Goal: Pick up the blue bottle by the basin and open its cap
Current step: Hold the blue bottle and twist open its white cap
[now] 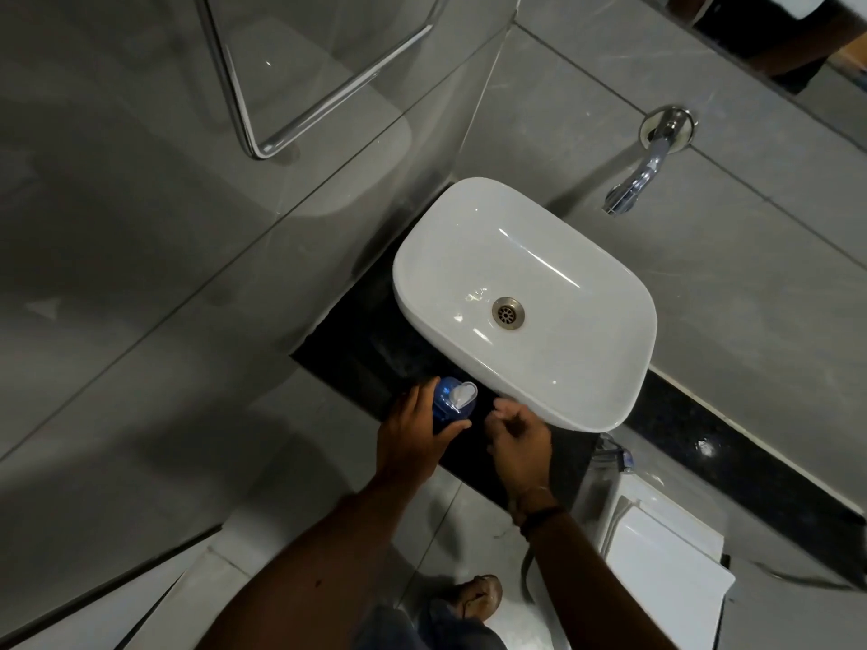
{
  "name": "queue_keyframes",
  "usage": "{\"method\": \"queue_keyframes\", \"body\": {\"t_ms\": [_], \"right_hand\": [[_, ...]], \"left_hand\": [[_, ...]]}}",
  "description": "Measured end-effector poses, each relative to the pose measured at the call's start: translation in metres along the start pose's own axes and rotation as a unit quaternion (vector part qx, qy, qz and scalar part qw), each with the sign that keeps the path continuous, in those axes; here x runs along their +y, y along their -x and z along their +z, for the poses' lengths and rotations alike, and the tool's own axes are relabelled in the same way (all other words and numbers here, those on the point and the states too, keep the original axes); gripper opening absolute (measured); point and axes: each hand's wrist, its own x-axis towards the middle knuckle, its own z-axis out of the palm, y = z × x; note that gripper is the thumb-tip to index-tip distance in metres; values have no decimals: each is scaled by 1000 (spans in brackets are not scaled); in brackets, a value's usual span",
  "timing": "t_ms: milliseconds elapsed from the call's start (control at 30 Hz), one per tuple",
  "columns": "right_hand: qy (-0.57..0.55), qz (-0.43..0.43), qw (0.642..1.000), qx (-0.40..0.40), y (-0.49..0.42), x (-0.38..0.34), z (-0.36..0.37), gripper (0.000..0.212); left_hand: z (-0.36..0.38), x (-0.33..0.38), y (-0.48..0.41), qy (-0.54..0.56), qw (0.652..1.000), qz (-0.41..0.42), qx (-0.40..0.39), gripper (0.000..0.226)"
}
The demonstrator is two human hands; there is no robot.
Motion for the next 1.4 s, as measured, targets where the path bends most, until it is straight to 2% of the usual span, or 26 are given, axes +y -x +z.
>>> {"method": "queue_keyframes", "body": {"t_ms": [100, 200, 467, 633, 833, 1067, 1233, 1400], "right_hand": [[-140, 175, 971, -79, -3, 13, 16, 31], [-226, 229, 939, -122, -11, 15, 31, 38], [-253, 202, 940, -109, -16, 18, 39, 37], [-277, 197, 934, -113, -24, -11, 68, 33], [-269, 195, 931, -150, -35, -52, 130, 34], [-246, 203, 931, -179, -34, -80, 173, 35], [-235, 205, 934, -175, -32, -76, 185, 34], [-254, 204, 931, -167, -30, -72, 187, 34]], "left_hand": [[-1, 1, 2, 24, 999, -9, -20, 80], [-1, 0, 1, 43, 998, -20, -37, 79], [-2, 0, -2, 67, 997, -27, -42, 78], [-28, -10, -23, 60, 998, -25, 4, 76], [-72, -40, -58, 65, 994, -64, 59, 79], [-100, -72, -82, 57, 990, -119, 49, 82], [-103, -81, -78, 79, 990, -109, 48, 79], [-107, -77, -74, 90, 989, -106, 42, 86]]}}
